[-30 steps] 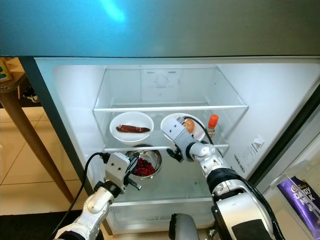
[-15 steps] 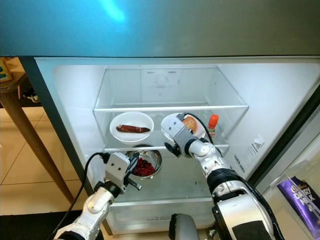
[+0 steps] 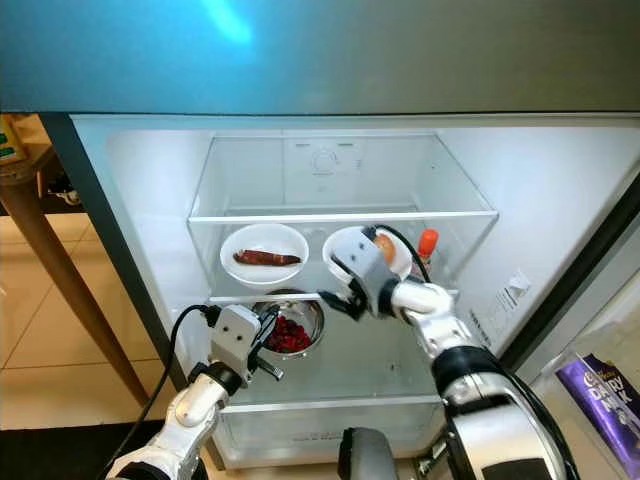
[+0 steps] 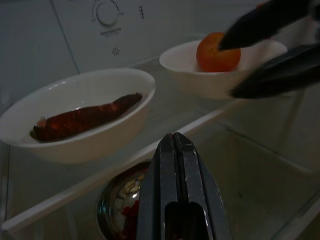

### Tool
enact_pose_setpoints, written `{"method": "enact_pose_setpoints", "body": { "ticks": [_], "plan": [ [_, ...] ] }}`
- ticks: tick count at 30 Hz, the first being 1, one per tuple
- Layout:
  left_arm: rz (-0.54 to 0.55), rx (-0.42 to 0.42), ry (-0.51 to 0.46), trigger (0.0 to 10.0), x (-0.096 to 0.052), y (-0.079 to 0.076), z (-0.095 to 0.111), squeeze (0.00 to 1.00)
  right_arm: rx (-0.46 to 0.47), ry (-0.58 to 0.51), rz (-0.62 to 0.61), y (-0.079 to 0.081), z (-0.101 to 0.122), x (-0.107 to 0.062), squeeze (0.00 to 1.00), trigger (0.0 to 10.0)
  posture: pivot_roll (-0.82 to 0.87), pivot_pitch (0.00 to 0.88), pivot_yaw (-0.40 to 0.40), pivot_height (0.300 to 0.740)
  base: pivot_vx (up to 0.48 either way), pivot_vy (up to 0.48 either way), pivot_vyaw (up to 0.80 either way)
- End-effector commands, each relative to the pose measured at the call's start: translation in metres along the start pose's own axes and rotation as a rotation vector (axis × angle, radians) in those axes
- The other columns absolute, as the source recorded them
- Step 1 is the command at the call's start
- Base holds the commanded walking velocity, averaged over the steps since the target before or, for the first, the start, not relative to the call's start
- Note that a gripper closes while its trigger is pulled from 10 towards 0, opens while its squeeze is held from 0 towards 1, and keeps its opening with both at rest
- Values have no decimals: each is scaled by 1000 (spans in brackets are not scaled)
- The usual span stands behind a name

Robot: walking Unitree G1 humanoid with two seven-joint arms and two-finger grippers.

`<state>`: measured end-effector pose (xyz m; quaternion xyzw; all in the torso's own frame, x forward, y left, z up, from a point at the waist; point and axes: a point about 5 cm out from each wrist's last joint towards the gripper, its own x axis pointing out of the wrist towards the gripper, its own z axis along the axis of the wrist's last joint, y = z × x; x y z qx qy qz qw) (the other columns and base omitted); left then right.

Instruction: Restocking fridge

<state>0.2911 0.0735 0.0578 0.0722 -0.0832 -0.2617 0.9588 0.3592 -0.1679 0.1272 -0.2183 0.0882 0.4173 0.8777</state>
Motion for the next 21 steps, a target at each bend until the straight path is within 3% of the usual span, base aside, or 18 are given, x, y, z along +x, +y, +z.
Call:
{"method": "enact_pose_setpoints", "body": {
  "ticks": [1, 8, 11, 16, 18, 21],
  "plan": [
    [-3, 7, -15, 10000, 2, 2, 3, 0, 18, -33, 35, -2, 2, -6, 0, 10000, -94, 0, -23, 550, 0, 0, 0],
    [13, -47, -1, 10000, -4, 1, -2, 0, 65, 53, 195, 10, -25, -31, 0, 10000, -92, 0, -22, 550, 0, 0, 0],
    [10, -55, 6, 10000, -6, -1, -4, 0, 64, 76, 201, 13, -30, -32, 0, 10000, -92, 0, -22, 550, 0, 0, 0],
    [0, -87, 74, 10000, -17, -7, -18, 0, 28, 179, 108, 19, -48, -26, 0, 10000, -94, 0, -20, 550, 0, 0, 0],
    [-9, -100, 123, 10000, -27, -10, -28, 0, 77, 217, 38, 25, -57, -19, 0, 10000, -93, 0, -25, 550, 0, 0, 0],
    [-13, -105, 136, 10000, -30, -11, -30, 0, 90, 229, 29, 28, -61, -18, 0, 10000, -93, 0, -25, 550, 0, 0, 0]
  ]
}}
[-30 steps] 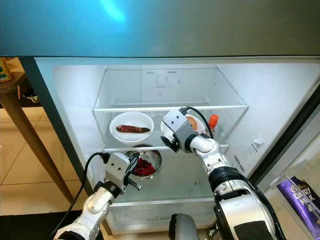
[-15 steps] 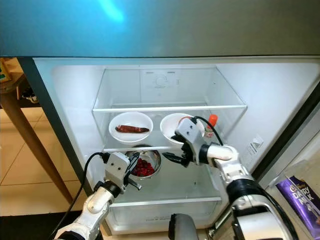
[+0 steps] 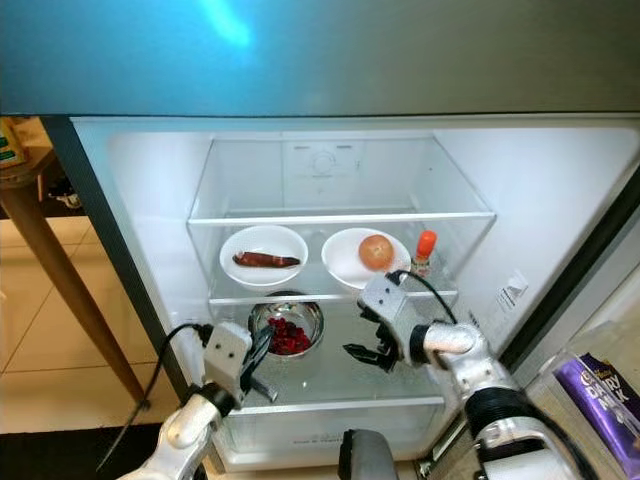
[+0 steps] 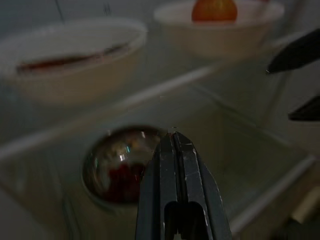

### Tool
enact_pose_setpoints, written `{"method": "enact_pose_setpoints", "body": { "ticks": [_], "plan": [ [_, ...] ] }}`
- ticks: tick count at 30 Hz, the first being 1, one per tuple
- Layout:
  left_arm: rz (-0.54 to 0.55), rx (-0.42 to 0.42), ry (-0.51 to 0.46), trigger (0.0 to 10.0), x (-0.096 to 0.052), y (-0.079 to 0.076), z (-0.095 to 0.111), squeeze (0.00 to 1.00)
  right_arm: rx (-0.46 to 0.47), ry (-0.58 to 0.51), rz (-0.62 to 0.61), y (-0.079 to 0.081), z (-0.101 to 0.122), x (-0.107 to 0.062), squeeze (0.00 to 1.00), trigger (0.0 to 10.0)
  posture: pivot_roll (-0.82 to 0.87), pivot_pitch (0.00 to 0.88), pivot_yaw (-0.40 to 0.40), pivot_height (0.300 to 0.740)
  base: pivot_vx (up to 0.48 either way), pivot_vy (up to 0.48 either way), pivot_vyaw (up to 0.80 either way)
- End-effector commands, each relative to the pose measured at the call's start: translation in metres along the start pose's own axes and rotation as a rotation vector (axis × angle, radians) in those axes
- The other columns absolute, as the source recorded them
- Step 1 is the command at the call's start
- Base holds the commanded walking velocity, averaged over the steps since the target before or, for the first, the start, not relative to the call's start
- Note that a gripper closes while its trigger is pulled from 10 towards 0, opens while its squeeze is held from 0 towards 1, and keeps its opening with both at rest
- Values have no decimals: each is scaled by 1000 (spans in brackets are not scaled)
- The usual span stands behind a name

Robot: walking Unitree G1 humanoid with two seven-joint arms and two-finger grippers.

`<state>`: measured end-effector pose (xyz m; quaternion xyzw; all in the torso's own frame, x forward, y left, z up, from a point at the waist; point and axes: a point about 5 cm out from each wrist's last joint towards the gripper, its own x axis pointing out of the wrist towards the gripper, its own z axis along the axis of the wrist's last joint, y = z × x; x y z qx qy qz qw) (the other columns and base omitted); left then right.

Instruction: Restocking fridge

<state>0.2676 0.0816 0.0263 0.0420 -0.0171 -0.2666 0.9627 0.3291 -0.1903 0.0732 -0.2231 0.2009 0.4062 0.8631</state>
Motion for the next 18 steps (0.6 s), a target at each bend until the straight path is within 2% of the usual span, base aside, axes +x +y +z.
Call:
{"method": "enact_pose_setpoints", "body": {
  "ticks": [1, 2, 7, 8, 12, 15, 16, 18],
  "plan": [
    [-5, -14, 32, 10000, -4, -1, -6, 0, 23, 32, -13, 5, -8, 2, 0, 10000, -93, 0, -25, 550, 0, 0, 0],
    [-5, -14, 32, 10000, -4, -1, -6, 0, 23, 32, -13, 5, -8, 2, 0, 10000, -93, 0, -25, 550, 0, 0, 0],
    [-7, -32, 104, 10000, -15, 1, -19, 0, 114, 124, -82, 27, -34, 15, 0, 10000, -84, 0, -20, 550, 0, 0, 0],
    [-7, -32, 104, 10000, -15, 1, -19, 0, 114, 124, -82, 27, -34, 15, 0, 10000, -84, 0, -20, 550, 0, 0, 0],
    [-26, -66, 220, 10000, -25, -1, -35, 0, 201, 173, -137, 47, -55, 20, 0, 10000, -84, 0, -16, 555, 0, 0, 0],
    [-56, -74, 255, 10000, -28, -4, -40, 0, 222, 193, -155, 50, -60, 20, 0, 10000, -86, 0, -16, 560, 0, 0, 0],
    [-92, -54, 298, 10000, -32, -7, -45, 0, 248, 212, -169, 56, -67, 20, 0, 10000, -86, 0, -16, 565, 0, 0, 0],
    [-92, -54, 298, 10000, -32, -7, -45, 0, 248, 212, -169, 56, -67, 20, 0, 10000, -86, 0, -16, 565, 0, 0, 0]
  ]
}}
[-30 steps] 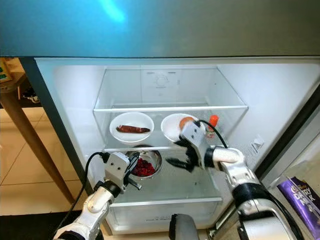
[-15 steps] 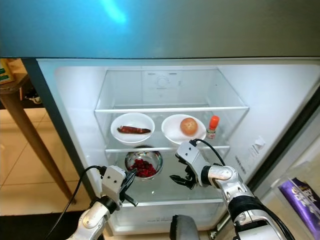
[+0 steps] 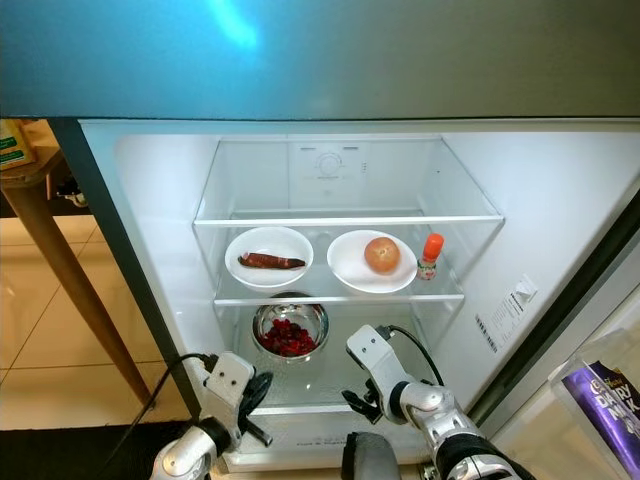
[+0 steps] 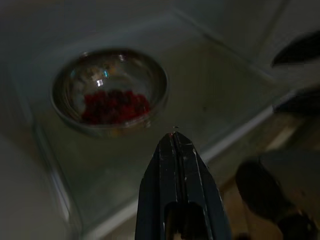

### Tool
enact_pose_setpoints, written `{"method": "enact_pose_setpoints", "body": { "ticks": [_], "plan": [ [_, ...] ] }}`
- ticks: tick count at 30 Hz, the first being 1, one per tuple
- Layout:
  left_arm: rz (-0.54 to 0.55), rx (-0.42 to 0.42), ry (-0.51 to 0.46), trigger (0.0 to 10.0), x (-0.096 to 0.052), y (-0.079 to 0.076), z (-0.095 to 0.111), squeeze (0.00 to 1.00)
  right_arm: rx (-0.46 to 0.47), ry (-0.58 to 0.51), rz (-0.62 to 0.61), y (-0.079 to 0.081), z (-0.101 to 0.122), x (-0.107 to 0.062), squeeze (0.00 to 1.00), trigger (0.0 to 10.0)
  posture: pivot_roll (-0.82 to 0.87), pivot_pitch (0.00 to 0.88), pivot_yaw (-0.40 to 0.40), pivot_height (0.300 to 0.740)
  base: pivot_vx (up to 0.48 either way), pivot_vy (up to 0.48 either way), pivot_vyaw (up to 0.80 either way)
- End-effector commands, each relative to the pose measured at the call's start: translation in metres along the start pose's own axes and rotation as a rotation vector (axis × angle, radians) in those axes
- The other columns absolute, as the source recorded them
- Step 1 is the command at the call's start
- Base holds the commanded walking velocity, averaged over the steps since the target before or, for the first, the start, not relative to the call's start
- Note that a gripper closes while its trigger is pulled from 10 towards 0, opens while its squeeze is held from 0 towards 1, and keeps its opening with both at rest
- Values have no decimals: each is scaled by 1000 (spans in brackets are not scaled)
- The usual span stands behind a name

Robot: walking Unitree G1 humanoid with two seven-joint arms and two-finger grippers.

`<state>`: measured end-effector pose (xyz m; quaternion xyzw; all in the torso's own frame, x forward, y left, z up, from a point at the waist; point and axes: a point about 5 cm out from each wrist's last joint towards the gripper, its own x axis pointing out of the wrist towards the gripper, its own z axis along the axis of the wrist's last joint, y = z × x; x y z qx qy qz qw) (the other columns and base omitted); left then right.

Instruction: Restocking fridge

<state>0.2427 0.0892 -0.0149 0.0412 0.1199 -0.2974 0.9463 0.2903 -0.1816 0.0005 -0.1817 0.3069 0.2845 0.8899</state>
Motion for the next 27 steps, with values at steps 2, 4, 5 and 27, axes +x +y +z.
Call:
{"method": "enact_pose_setpoints", "body": {
  "ticks": [2, 4, 5, 27],
  "plan": [
    [-21, 8, 77, 10000, -8, 3, -13, 0, 56, 42, -21, 7, -15, 0, 0, 10000, -86, 0, -16, 570, 0, 0, 0],
    [-17, -15, 135, 10000, -14, 3, -23, 0, 126, 76, -52, 15, -30, -1, 0, 10000, -87, 0, -20, 580, 0, 0, 0],
    [-17, -15, 135, 10000, -14, 3, -23, 0, 126, 76, -52, 15, -30, -1, 0, 10000, -87, 0, -20, 580, 0, 0, 0],
    [-158, 107, 192, 10000, 0, -13, -17, 0, 211, 103, -118, 30, -47, 1, 0, 10000, -90, 0, -17, 635, 0, 0, 0]
  ]
}}
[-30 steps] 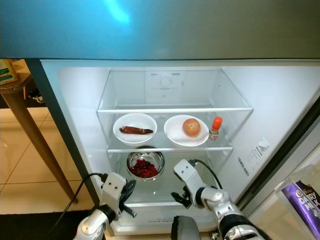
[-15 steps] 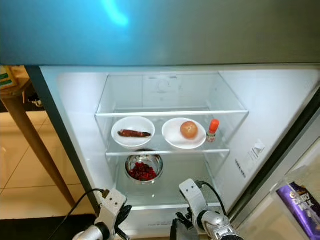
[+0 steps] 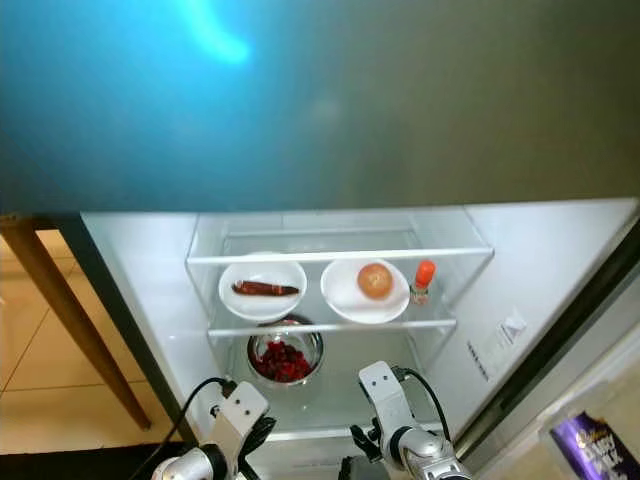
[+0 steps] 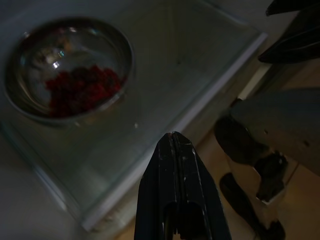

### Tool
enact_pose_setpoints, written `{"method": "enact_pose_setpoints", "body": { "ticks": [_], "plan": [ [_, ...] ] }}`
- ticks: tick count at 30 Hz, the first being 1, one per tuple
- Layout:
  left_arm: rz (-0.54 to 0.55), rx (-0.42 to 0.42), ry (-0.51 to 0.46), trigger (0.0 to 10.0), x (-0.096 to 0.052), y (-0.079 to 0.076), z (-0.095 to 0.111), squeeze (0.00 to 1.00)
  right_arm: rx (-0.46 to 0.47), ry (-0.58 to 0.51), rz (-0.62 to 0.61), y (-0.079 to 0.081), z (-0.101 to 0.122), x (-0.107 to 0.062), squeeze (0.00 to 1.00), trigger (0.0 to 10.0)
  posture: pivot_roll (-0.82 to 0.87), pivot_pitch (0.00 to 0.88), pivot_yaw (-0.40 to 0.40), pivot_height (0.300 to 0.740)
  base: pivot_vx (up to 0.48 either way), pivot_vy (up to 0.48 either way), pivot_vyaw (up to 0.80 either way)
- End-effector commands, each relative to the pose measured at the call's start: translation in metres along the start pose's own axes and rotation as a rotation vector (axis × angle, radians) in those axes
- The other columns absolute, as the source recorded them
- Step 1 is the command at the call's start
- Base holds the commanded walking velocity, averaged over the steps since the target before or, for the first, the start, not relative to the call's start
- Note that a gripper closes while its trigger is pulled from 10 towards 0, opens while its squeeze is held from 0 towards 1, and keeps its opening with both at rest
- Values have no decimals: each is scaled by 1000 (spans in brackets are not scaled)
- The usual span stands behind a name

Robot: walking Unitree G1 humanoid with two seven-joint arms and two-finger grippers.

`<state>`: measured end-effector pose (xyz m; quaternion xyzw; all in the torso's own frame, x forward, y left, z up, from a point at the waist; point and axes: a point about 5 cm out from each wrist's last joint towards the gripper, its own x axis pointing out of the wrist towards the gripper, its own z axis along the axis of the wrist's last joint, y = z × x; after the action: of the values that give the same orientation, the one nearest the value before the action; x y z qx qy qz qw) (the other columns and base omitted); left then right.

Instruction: Restocking fridge

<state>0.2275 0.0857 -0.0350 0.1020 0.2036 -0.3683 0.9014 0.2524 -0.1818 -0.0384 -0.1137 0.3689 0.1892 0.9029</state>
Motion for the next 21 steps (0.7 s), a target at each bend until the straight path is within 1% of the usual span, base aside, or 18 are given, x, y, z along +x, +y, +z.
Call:
{"method": "enact_pose_setpoints", "body": {
  "ticks": [1, 8, 10, 13, 15, 17, 21],
  "plan": [
    [-2, 21, -6, 10000, 4, 0, 6, 0, -10, 3, -6, 1, -1, 0, 0, 10000, -90, 0, -17, 635, 0, 0, 0],
    [-7, 14, -9, 10000, 9, 0, 11, 0, -1, 1, -15, 1, -1, 1, 0, 10000, -89, 0, -16, 635, 0, 0, 0],
    [-18, 15, -15, 10000, 10, -2, 13, 0, 23, -14, 2, 3, -1, 0, 0, 10000, -89, 0, -16, 635, 0, 0, 0],
    [-23, 15, -18, 10000, 11, -3, 14, 0, 33, -25, 14, 4, 0, 0, 0, 10000, -90, 0, -15, 635, 0, 0, 0],
    [-54, 9, -25, 10000, 12, -8, 15, 0, 35, -27, 13, 3, -1, 0, 0, 10000, -90, 0, -15, 645, 0, 0, 0],
    [-54, 9, -25, 10000, 12, -8, 15, 0, 35, -27, 13, 3, -1, 0, 0, 10000, -90, 0, -15, 645, 0, 0, 0],
    [-88, 4, -45, 10000, 16, -12, 20, 0, 24, -12, 3, 3, -3, 0, 0, 10000, -91, 0, -18, 645, 0, 0, 0]
  ]
}}
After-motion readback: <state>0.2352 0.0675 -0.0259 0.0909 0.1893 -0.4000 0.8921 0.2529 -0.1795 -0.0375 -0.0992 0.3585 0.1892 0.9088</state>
